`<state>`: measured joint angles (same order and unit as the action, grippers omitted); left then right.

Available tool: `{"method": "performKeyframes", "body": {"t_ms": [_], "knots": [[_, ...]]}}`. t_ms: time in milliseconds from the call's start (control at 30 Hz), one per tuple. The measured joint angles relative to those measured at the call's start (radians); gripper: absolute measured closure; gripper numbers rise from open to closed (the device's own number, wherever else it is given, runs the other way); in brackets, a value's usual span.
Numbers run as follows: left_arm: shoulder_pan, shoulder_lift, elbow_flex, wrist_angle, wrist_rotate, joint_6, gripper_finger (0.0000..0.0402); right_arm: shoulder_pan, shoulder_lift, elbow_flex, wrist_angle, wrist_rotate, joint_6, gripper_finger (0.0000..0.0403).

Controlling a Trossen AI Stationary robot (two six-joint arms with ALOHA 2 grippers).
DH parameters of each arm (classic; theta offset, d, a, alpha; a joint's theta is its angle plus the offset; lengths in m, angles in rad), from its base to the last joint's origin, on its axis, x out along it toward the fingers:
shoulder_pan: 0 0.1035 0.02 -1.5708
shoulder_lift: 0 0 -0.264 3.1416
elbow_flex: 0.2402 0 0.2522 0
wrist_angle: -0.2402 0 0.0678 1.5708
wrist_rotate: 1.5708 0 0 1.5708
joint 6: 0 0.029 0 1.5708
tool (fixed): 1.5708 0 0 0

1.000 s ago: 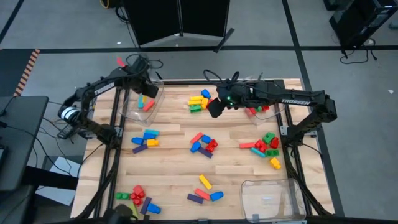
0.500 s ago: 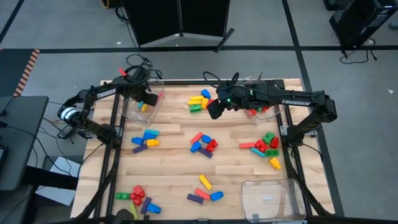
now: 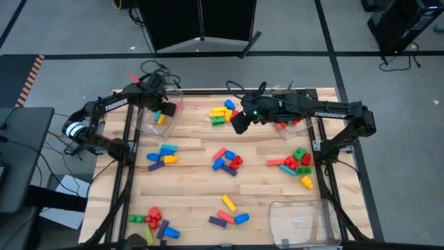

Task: Sort blocks by size
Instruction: Put the yellow 1 stud game piece into the bottom transparent bin

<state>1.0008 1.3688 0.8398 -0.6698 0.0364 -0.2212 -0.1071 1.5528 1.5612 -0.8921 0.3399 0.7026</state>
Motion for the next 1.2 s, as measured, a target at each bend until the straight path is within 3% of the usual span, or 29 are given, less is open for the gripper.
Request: {"method": "performKeyframes", "body": {"t_ms": [333, 567, 800, 1200], "knots": [[-0.011, -0.185, 0.055, -0.055, -0.001, -0.062, 0.0234, 0.004, 0.000, 0.000, -0.005, -0.001, -0.006, 0.0182], [-0.104, -0.345, 0.055, -0.065, -0.015, -0.104, 0.0234, 0.021, 0.000, 0.000, -0.061, 0.007, -0.029, 0.0183], [-0.318, -0.473, 0.055, -0.047, -0.156, -0.161, 0.0235, 0.029, 0.000, -0.082, -0.050, -0.001, -0.059, 0.0183], [-0.769, -0.521, 0.055, -0.022, -0.307, -0.329, 0.0239, 0.043, 0.000, -0.342, 0.174, -0.248, -0.120, 0.0183]]}}
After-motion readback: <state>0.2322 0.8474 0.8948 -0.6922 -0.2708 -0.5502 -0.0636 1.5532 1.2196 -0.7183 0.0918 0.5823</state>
